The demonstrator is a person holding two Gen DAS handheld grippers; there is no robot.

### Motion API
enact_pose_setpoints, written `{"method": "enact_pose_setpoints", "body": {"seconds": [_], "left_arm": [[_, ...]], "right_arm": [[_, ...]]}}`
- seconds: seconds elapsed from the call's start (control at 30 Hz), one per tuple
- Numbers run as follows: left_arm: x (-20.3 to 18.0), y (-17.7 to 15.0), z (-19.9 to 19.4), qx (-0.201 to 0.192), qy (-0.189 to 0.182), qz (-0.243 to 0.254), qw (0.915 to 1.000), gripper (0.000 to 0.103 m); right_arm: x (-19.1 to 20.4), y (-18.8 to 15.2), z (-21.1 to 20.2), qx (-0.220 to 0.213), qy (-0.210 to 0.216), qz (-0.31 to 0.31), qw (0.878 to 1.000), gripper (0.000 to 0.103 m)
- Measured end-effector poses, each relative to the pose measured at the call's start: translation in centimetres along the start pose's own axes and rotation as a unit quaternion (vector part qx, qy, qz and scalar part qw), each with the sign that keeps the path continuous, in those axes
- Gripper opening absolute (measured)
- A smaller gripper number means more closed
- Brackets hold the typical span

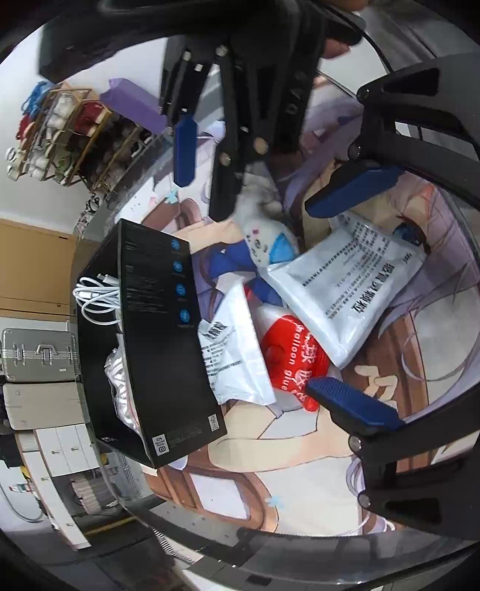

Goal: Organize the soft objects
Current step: 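Reach the left tool to the white sachet while the right tool reaches the white plush toy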

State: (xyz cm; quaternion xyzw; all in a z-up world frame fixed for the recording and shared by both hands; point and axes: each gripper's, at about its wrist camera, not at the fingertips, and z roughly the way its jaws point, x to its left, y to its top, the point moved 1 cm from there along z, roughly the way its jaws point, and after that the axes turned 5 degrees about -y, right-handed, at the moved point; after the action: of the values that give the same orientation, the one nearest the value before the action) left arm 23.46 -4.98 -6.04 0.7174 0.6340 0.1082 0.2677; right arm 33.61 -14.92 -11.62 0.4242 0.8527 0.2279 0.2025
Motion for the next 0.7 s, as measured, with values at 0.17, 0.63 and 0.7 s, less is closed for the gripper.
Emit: {"method": "enact_pose_setpoints", "body": {"seconds": [0.17, 0.63, 0.7], "left_arm": [[0.8, -1.1, -0.8, 0.008, -0.007, 0.001, 0.9999, 0.087], [3.0, -3.8, -2.1, 0.051, -0.013, 0.020, 0.9984, 0.092], [2.8, -4.0, -2.2, 0.049, -0.014, 0.023, 0.9984, 0.092]], "right_arm": [[-0.4, -0.1, -0.3, -0.003, 0.002, 0.006, 1.000, 0.050], [0.0, -0.2, -0.1, -0.006, -0.007, 0.004, 1.000, 0.051], [-0.2, -0.1, 0.1, -0.005, -0.015, 0.009, 1.000, 0.059]]}}
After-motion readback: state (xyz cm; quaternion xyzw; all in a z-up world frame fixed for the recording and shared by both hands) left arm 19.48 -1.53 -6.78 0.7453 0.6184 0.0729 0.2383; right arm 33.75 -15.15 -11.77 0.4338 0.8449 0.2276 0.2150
